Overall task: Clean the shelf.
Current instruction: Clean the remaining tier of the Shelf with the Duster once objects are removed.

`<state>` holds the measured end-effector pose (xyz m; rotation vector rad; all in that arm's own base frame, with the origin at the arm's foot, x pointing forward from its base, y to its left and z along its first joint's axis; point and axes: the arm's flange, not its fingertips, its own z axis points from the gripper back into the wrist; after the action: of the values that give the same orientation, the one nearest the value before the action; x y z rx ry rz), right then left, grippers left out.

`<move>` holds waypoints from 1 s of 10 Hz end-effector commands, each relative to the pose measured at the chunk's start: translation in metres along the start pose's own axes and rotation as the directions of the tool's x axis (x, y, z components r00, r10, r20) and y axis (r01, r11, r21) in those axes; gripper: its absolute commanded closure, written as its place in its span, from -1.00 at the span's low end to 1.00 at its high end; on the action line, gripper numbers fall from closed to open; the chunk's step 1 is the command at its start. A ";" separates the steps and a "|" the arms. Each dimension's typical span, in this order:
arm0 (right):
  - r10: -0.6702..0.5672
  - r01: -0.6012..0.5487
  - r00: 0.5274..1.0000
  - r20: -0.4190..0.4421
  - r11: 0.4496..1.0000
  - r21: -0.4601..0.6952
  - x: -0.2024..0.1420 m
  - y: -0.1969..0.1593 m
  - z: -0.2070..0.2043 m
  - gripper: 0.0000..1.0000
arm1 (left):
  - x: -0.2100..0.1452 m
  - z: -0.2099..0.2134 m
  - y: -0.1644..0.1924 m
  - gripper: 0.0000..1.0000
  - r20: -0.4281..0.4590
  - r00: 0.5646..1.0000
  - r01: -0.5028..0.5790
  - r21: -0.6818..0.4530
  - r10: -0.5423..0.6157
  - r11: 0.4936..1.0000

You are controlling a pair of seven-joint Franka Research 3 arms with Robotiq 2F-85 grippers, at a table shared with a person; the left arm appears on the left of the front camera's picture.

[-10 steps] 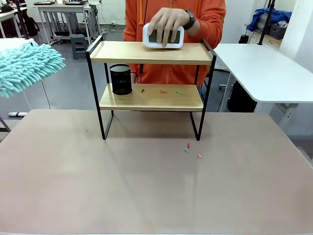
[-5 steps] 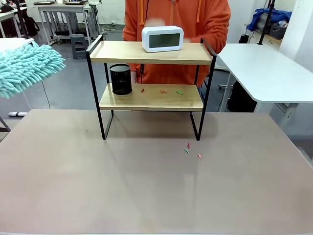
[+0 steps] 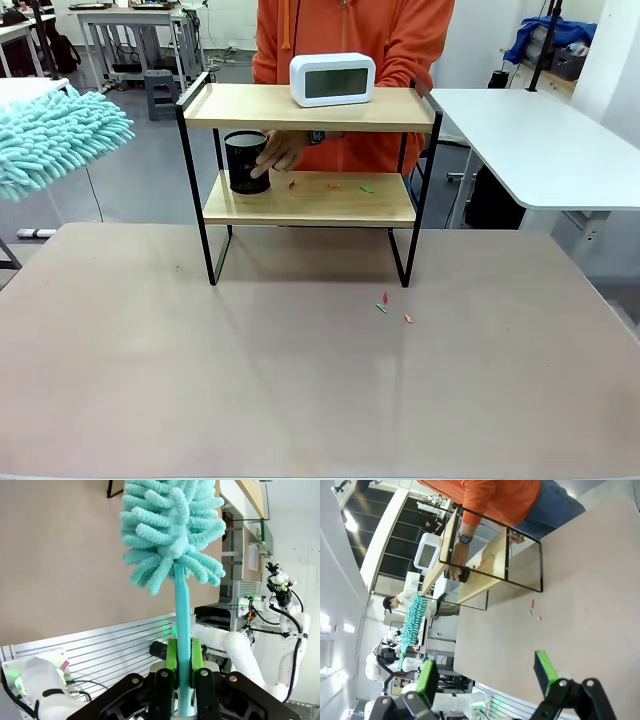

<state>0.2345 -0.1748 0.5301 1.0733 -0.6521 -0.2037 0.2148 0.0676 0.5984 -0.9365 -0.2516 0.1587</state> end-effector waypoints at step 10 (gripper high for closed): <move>0.025 -0.025 1.000 0.017 0.999 0.024 0.002 0.001 -0.001 -1.00 | -0.083 -0.012 -0.039 0.75 -0.440 0.847 0.353 0.047 -0.298 0.934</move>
<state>0.2344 -0.1750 0.5300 1.0736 -0.6526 -0.2041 0.1322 0.0256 0.6162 -0.8036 0.0086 -0.2696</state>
